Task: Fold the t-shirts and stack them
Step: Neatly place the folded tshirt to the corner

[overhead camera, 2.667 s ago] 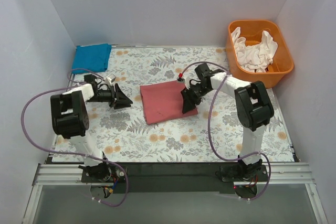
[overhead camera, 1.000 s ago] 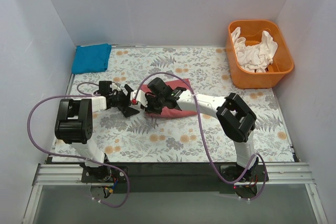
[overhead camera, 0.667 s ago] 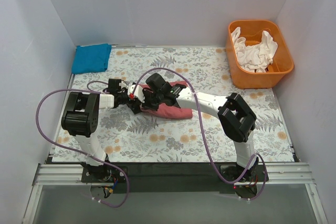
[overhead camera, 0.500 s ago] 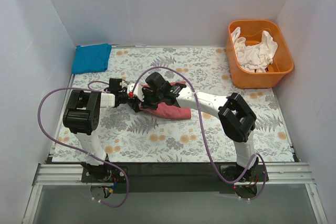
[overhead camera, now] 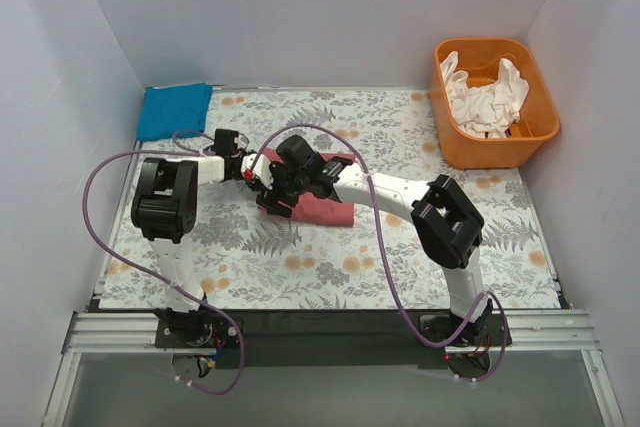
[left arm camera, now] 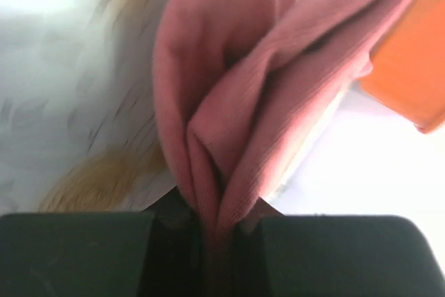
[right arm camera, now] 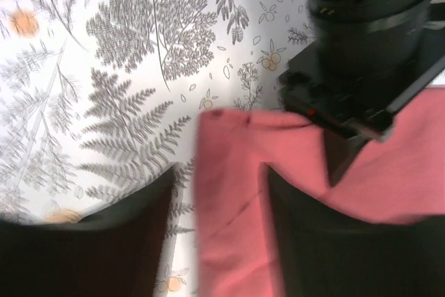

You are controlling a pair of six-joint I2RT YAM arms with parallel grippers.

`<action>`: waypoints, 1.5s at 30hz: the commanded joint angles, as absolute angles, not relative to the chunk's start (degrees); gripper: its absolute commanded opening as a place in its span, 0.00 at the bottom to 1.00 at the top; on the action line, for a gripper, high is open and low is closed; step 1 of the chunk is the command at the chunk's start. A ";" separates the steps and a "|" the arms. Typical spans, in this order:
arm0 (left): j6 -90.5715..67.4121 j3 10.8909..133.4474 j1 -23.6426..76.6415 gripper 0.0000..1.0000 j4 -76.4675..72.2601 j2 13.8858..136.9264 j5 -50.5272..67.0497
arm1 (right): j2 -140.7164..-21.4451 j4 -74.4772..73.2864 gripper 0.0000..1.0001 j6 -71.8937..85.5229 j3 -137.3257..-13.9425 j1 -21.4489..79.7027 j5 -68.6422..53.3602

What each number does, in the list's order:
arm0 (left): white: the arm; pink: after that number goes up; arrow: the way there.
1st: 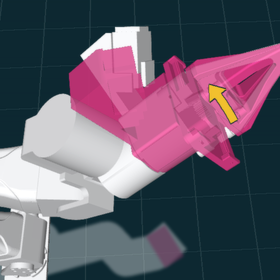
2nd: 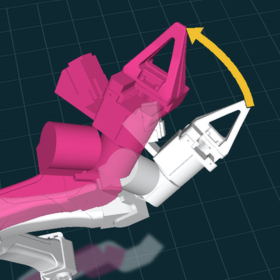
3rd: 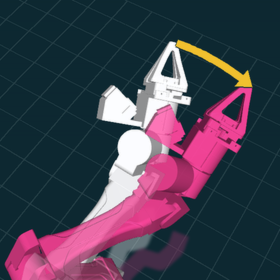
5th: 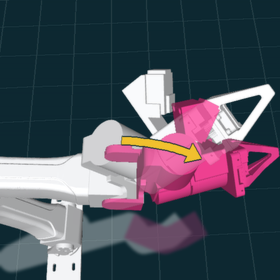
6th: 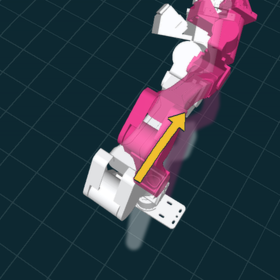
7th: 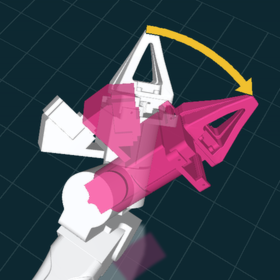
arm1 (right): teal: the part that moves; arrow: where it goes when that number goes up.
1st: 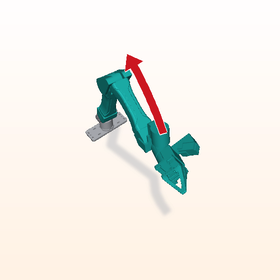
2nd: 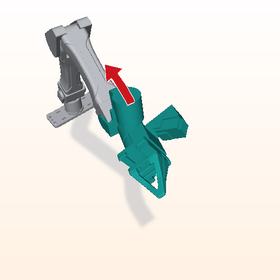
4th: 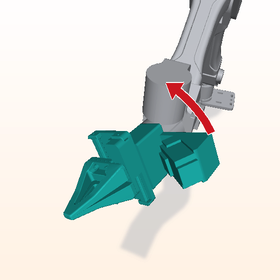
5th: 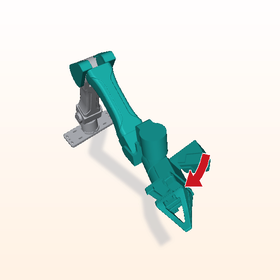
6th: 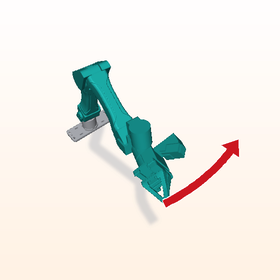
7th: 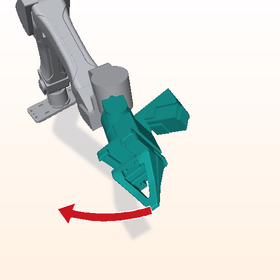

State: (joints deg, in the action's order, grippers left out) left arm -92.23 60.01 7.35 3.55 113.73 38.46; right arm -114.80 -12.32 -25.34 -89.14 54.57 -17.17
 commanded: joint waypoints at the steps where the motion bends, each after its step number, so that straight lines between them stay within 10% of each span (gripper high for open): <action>1: -77.38 71.58 6.86 0.00 18.07 115.57 32.09 | -111.54 -9.84 0.78 -23.21 -91.50 52.74 -17.49; 4: -64.54 83.44 6.51 0.00 30.03 119.16 26.64 | -107.94 -10.46 0.98 -21.97 -89.13 50.10 -17.40; 18: -32.79 137.25 -4.75 0.00 53.00 141.76 21.01 | -95.98 -16.17 0.98 -26.72 -77.52 41.40 -13.63; 45: -24.96 127.27 -10.72 0.00 22.59 126.92 16.96 | -96.15 -16.61 0.98 -28.39 -76.20 40.96 -13.27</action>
State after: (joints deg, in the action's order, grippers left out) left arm -25.87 126.04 -10.70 27.53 135.15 16.86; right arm -96.88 -16.75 -27.42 -76.18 41.10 -13.61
